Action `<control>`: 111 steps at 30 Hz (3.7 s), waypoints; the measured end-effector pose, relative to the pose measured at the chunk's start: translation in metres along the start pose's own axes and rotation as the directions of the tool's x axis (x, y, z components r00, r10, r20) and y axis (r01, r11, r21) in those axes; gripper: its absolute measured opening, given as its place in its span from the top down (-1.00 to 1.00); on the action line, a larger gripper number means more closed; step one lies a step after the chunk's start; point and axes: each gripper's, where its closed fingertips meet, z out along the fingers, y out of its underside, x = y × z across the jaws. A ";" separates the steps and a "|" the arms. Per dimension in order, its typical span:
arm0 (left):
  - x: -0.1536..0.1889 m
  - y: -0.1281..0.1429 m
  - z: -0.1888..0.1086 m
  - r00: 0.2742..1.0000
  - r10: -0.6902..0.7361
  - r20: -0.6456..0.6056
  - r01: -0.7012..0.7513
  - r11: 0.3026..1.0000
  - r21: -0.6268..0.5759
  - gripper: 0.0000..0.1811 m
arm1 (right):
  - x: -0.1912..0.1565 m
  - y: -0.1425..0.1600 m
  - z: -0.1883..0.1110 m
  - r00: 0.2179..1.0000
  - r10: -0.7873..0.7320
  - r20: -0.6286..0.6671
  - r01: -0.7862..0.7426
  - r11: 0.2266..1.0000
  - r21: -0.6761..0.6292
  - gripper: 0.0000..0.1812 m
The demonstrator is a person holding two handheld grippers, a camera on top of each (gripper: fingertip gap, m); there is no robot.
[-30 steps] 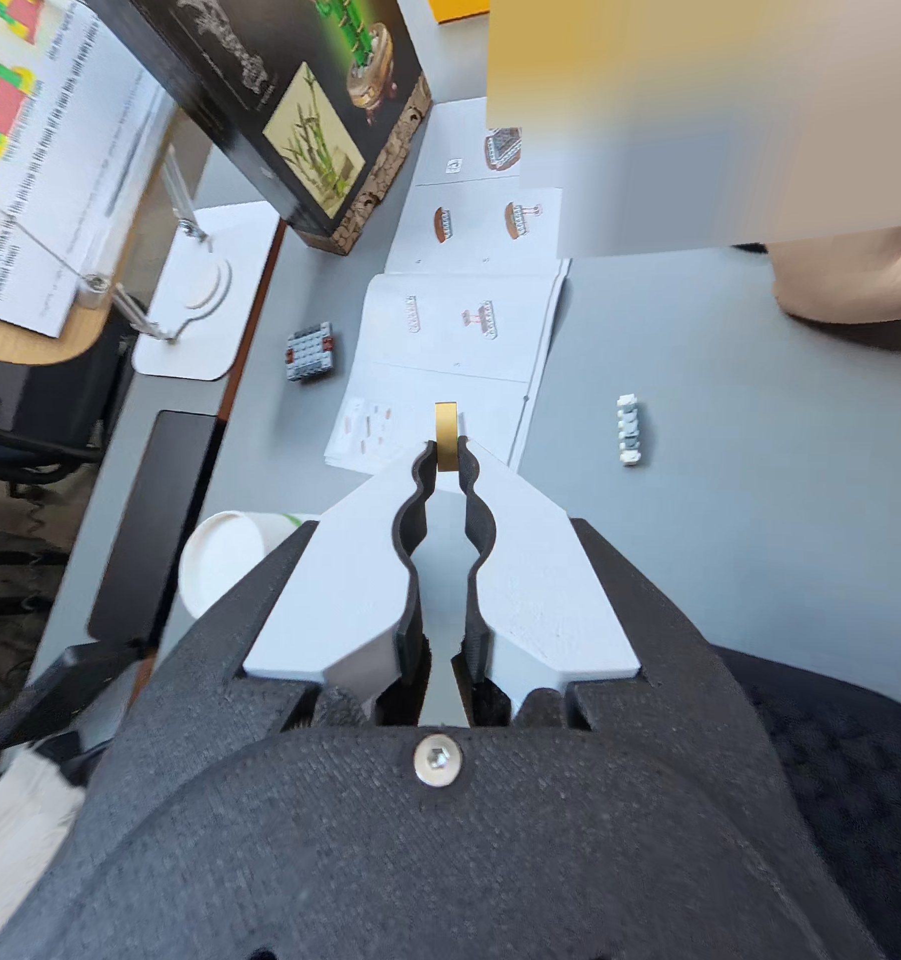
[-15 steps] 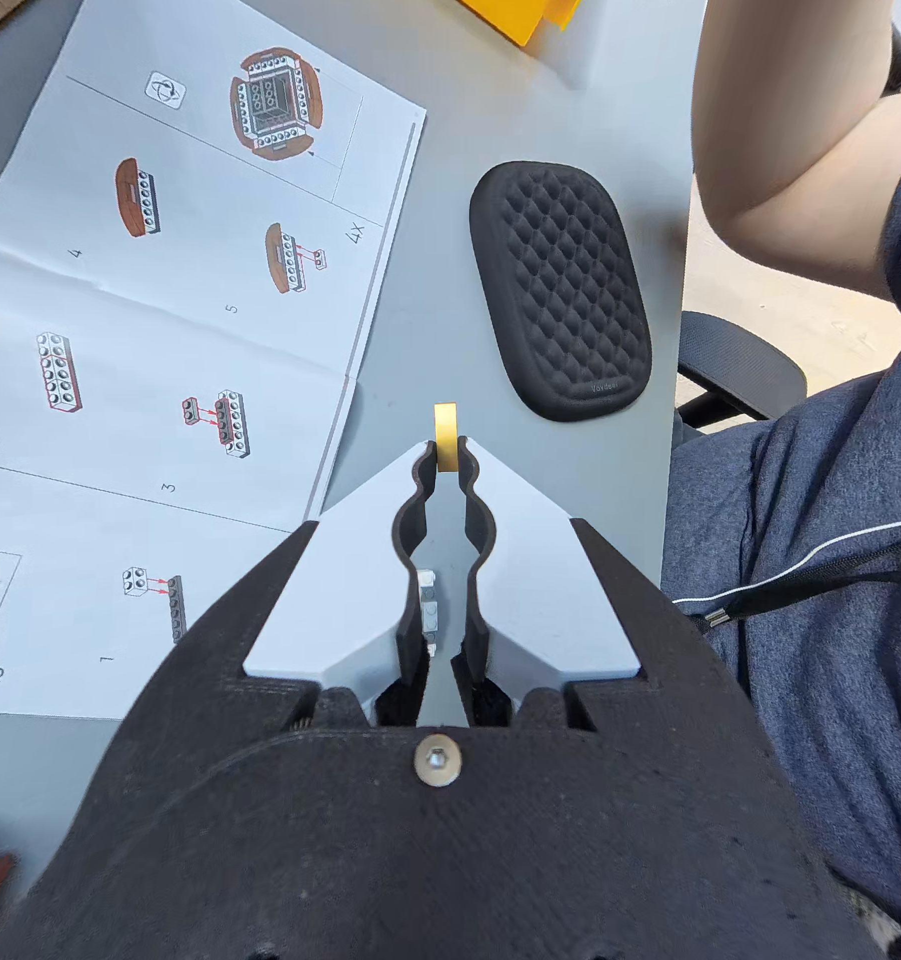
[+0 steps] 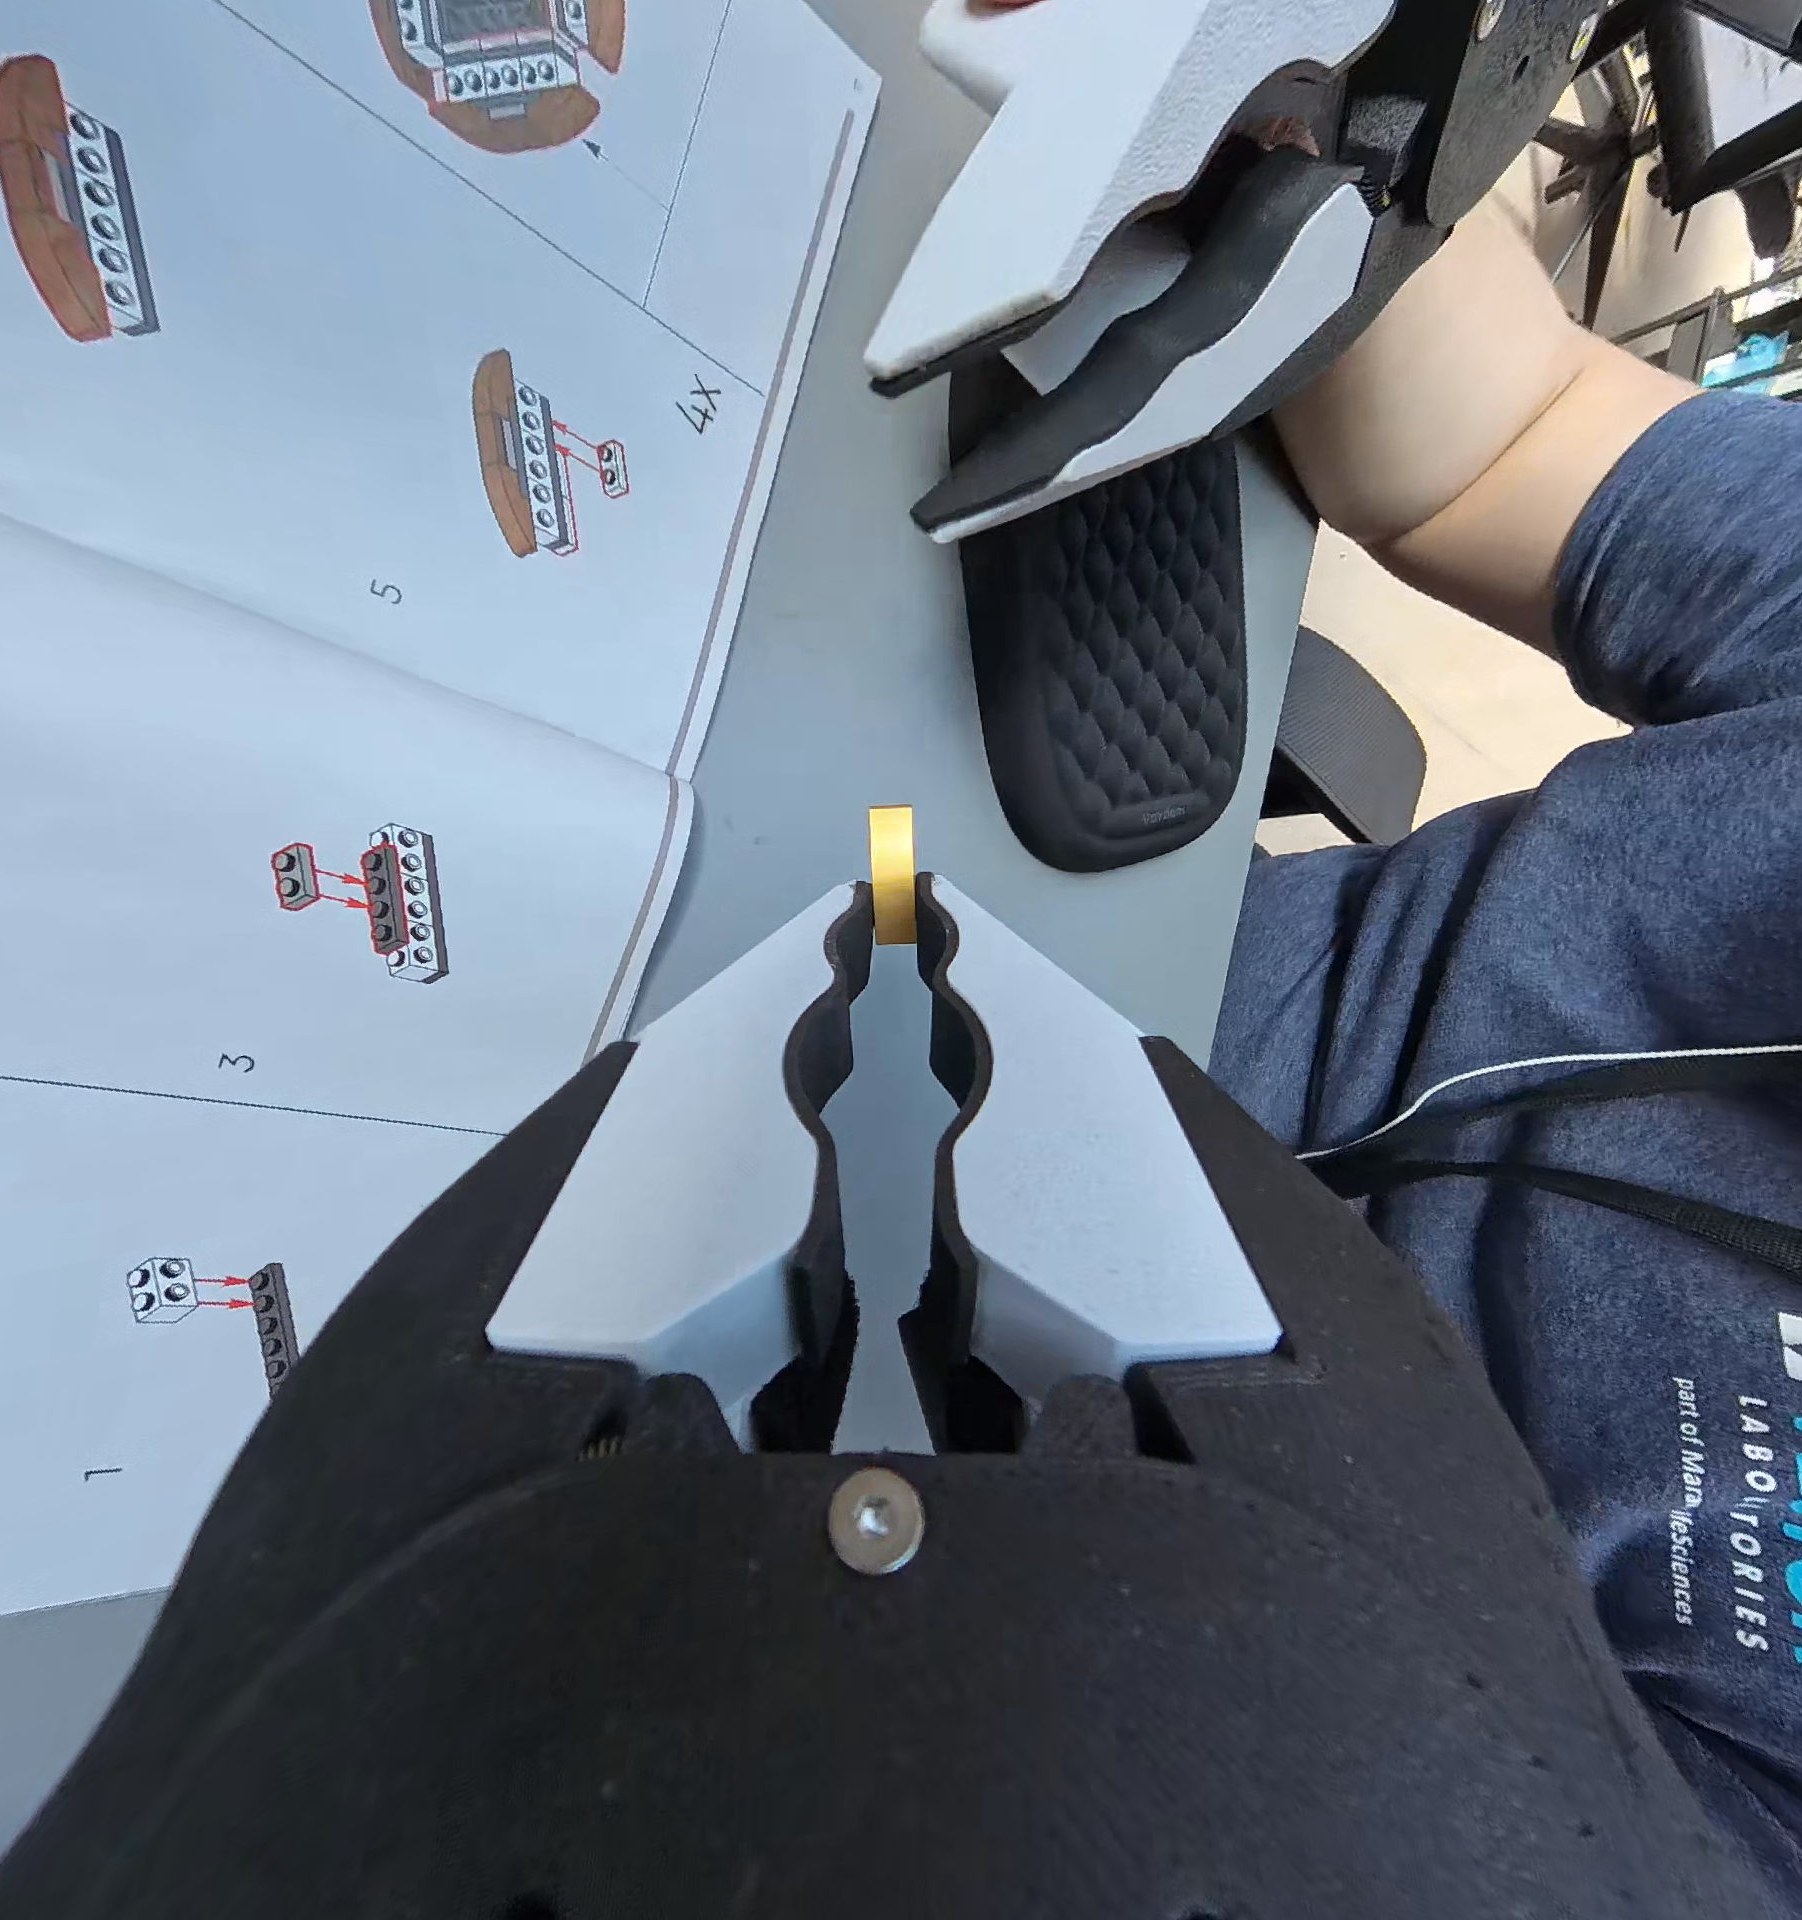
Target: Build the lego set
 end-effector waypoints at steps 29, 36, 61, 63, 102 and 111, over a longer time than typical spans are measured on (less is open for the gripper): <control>0.005 -0.001 0.022 0.991 0.025 -0.132 -0.024 1.000 0.016 0.94 | -0.052 -0.008 0.024 0.986 -0.056 0.159 0.053 0.998 0.017 0.90; 0.004 -0.003 0.019 0.991 0.025 -0.131 -0.021 0.999 0.028 0.94 | -0.047 -0.007 0.021 0.987 -0.070 0.142 0.069 0.998 0.013 1.00; 0.007 -0.003 0.023 0.976 0.212 -0.038 -0.212 0.977 0.012 0.94 | -0.054 -0.011 0.025 0.977 -0.175 0.119 0.175 0.984 0.006 0.82; 0.008 -0.003 0.022 0.977 0.205 -0.049 -0.205 0.979 0.020 0.94 | -0.054 -0.012 0.026 0.975 -0.193 0.110 0.194 0.981 0.008 0.86; -0.003 -0.011 -0.004 0.988 0.122 -0.090 -0.110 0.986 0.128 0.84 | 0.118 0.071 -0.069 0.722 -0.262 -0.641 0.019 0.933 -0.360 0.95; -0.004 -0.009 -0.003 0.990 0.118 -0.079 -0.109 0.987 0.115 0.85 | 0.116 0.075 -0.068 0.741 -0.246 -0.624 0.012 0.935 -0.354 0.95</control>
